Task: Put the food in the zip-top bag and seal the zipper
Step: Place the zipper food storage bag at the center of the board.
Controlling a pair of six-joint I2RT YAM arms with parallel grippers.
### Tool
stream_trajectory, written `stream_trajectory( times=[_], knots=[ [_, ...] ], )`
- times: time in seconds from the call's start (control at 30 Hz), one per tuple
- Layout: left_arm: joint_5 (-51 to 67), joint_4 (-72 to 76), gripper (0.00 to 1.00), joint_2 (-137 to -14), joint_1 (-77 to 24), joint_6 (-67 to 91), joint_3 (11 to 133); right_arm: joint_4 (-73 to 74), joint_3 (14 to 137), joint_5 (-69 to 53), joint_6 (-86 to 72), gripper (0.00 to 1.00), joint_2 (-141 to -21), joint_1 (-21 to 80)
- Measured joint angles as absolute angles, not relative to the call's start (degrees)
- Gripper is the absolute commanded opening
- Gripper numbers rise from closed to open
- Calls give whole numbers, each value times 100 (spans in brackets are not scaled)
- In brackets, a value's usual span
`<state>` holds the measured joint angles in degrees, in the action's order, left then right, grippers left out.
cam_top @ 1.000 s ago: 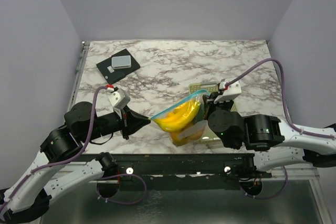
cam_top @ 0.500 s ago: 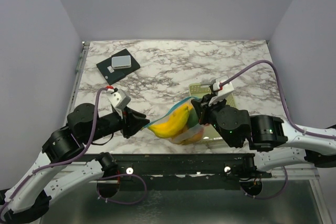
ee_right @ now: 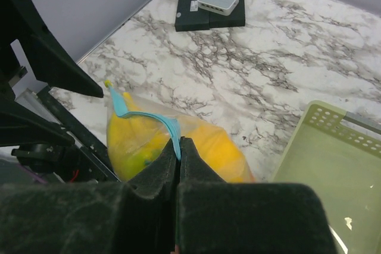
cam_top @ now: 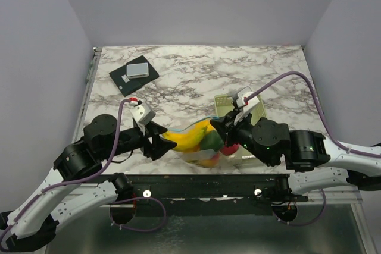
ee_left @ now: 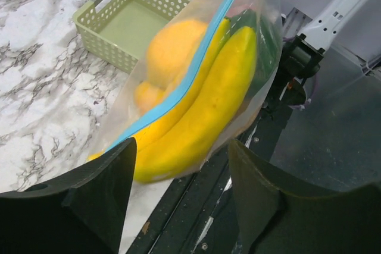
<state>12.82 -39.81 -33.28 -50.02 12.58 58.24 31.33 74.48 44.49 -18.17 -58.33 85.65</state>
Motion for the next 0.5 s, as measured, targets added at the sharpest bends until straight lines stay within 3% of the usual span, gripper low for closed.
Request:
stream_trajectory(
  times=[0.17, 0.5],
  knots=[
    [1592, -3833, 76, -3356, -5002, 1149, 5824, 3129, 7448, 4082, -1782, 1, -5839, 8565],
    [2209, -3610, 79, -3422, -5002, 840, 5824, 3127, 7448, 3271, -1686, 1, -5874, 8565]
  ],
)
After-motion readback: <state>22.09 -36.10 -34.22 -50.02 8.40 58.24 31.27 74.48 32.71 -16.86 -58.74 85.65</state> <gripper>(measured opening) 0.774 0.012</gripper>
